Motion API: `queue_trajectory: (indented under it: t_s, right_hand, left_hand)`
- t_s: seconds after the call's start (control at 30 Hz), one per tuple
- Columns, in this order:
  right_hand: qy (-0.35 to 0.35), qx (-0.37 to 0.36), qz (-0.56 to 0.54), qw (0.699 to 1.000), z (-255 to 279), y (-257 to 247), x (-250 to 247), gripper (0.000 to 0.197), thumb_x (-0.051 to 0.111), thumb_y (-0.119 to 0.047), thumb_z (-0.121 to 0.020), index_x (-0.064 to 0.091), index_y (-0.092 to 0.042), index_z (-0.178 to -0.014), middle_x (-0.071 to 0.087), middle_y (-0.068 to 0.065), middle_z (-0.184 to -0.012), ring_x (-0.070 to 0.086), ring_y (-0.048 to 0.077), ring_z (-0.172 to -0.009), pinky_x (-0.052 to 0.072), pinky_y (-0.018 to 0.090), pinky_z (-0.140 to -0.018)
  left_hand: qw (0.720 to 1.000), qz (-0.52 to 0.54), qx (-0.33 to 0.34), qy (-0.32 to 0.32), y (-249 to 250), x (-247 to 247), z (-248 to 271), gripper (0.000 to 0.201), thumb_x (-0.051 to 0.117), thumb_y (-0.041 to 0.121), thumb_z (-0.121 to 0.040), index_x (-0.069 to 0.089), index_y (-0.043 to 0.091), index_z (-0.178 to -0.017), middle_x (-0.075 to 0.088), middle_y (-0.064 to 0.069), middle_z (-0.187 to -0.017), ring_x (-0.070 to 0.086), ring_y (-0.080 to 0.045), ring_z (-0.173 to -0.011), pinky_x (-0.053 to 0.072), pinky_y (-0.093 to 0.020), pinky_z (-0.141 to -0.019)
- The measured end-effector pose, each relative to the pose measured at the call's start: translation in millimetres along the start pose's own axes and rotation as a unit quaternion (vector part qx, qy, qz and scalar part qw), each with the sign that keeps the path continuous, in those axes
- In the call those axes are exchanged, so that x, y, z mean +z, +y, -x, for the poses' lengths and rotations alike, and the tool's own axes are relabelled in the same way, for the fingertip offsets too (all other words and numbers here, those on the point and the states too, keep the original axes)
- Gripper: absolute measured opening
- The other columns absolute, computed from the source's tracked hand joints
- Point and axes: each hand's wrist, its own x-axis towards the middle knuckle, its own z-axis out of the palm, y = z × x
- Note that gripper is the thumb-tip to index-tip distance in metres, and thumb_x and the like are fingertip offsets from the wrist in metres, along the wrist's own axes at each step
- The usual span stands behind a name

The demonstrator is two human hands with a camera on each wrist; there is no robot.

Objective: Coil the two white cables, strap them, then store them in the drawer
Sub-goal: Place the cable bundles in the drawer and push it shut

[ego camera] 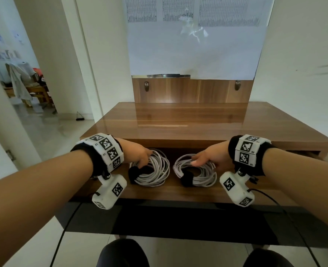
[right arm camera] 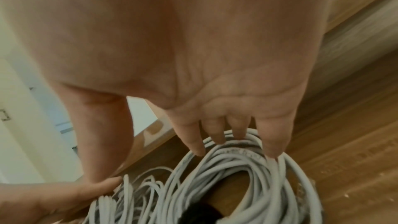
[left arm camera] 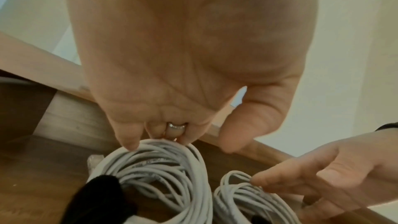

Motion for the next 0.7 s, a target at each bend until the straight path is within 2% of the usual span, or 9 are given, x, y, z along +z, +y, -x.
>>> queue_trajectory:
  t_s: [0.07, 0.13, 0.2, 0.3, 0.37, 0.43, 0.53, 0.63, 0.7]
  right_hand:
    - [-0.009, -0.015, -0.011, 1.000, 10.1, -1.5, 0.0, 0.071, 0.063, -0.035, -0.089, 0.030, -0.016, -0.149, 0.021, 0.002, -0.158, 0.023, 0.022, -0.143, 0.024, 0.038, -0.114]
    - [-0.025, -0.030, -0.024, 0.999, 23.2, -4.0, 0.2, 0.075, 0.065, -0.036, -0.086, 0.030, -0.014, -0.149, 0.020, 0.002, -0.159, 0.018, 0.019, -0.145, 0.019, 0.040, -0.117]
    - [-0.040, -0.040, -0.048, 0.997, 41.2, -7.0, 4.0, 0.084, 0.068, -0.038, -0.078, 0.030, -0.013, -0.149, 0.021, 0.002, -0.159, 0.014, 0.017, -0.147, 0.015, 0.045, -0.118]
    - [-0.036, -0.068, -0.038, 0.996, 69.3, -10.5, 13.2, 0.077, 0.065, -0.038, -0.079, 0.035, -0.014, -0.146, 0.033, 0.001, -0.154, 0.025, 0.017, -0.143, 0.019, 0.042, -0.117]
    - [-0.053, -0.074, 0.024, 0.996, 84.9, -9.2, 26.1, 0.072, 0.065, -0.038, -0.082, 0.038, -0.018, -0.145, 0.034, -0.001, -0.153, 0.026, 0.015, -0.142, 0.019, 0.040, -0.116]
    - [-0.078, -0.070, 0.101, 0.989, 98.2, -6.2, 44.4, 0.064, 0.062, -0.032, -0.088, 0.037, -0.021, -0.146, 0.029, -0.001, -0.155, 0.020, 0.017, -0.145, 0.014, 0.041, -0.118]
    - [-0.046, -0.069, 0.266, 0.960, 107.5, 3.8, 70.2, 0.071, 0.066, -0.036, -0.087, 0.032, -0.025, -0.149, 0.032, -0.004, -0.153, 0.026, 0.019, -0.142, 0.019, 0.033, -0.112]
    - [0.028, -0.089, 0.399, 0.912, 102.8, 21.7, 88.3, 0.060, 0.059, -0.042, -0.092, 0.040, -0.023, -0.145, 0.045, -0.001, -0.144, 0.045, 0.020, -0.128, 0.035, 0.030, -0.105]
    - [0.072, -0.103, 0.407, 0.905, 94.5, 33.4, 90.6, 0.061, 0.054, -0.045, -0.094, 0.036, -0.019, -0.146, 0.043, 0.005, -0.146, 0.044, 0.023, -0.129, 0.036, 0.035, -0.107]
  left_hand:
    - [0.998, 0.052, 0.030, 0.014, -1.2, 1.7, 15.6, 0.066, 0.045, -0.007, -0.093, 0.027, 0.009, -0.153, 0.027, -0.013, -0.159, 0.028, -0.029, -0.146, 0.032, -0.032, -0.113]
    - [0.993, 0.079, 0.071, 0.056, -0.4, 0.1, 35.3, 0.056, 0.050, -0.001, -0.095, 0.041, 0.012, -0.148, 0.040, -0.014, -0.152, 0.038, -0.031, -0.140, 0.034, -0.039, -0.113]
    - [0.981, 0.138, 0.115, 0.070, -2.5, -2.1, 54.0, 0.063, 0.064, 0.012, -0.084, 0.046, 0.014, -0.144, 0.043, -0.011, -0.151, 0.040, -0.028, -0.139, 0.032, -0.039, -0.116]
    - [0.978, 0.143, 0.141, 0.058, -9.4, -2.1, 76.7, 0.105, 0.073, 0.043, -0.055, 0.035, 0.021, -0.150, 0.035, 0.001, -0.157, 0.030, -0.017, -0.145, 0.019, -0.042, -0.121]
    - [0.989, 0.044, 0.131, 0.054, -10.1, 8.7, 86.5, 0.108, 0.078, 0.051, -0.064, 0.024, 0.027, -0.154, 0.025, 0.005, -0.161, 0.024, -0.015, -0.147, 0.014, -0.040, -0.122]
    - [0.994, -0.047, 0.098, 0.031, -6.8, 29.9, 90.9, 0.109, 0.080, 0.048, -0.072, 0.012, 0.031, -0.157, 0.016, 0.008, -0.163, 0.017, -0.015, -0.149, 0.014, -0.037, -0.120]
    - [0.988, -0.138, 0.066, 0.009, -2.1, 77.8, 82.9, 0.118, 0.075, 0.059, -0.074, -0.004, 0.030, -0.157, -0.003, 0.008, -0.165, 0.003, -0.017, -0.151, 0.010, -0.041, -0.123]
    - [0.978, -0.151, 0.102, 0.099, -3.7, 109.8, 70.9, 0.102, 0.053, 0.066, -0.087, -0.009, 0.022, -0.156, -0.012, 0.003, -0.165, -0.009, -0.015, -0.151, 0.003, -0.048, -0.123]
    - [0.972, -0.132, 0.122, 0.150, -5.0, 112.8, 65.1, 0.089, 0.041, 0.062, -0.094, -0.012, 0.025, -0.156, -0.016, 0.001, -0.164, -0.014, -0.014, -0.150, -0.001, -0.050, -0.122]
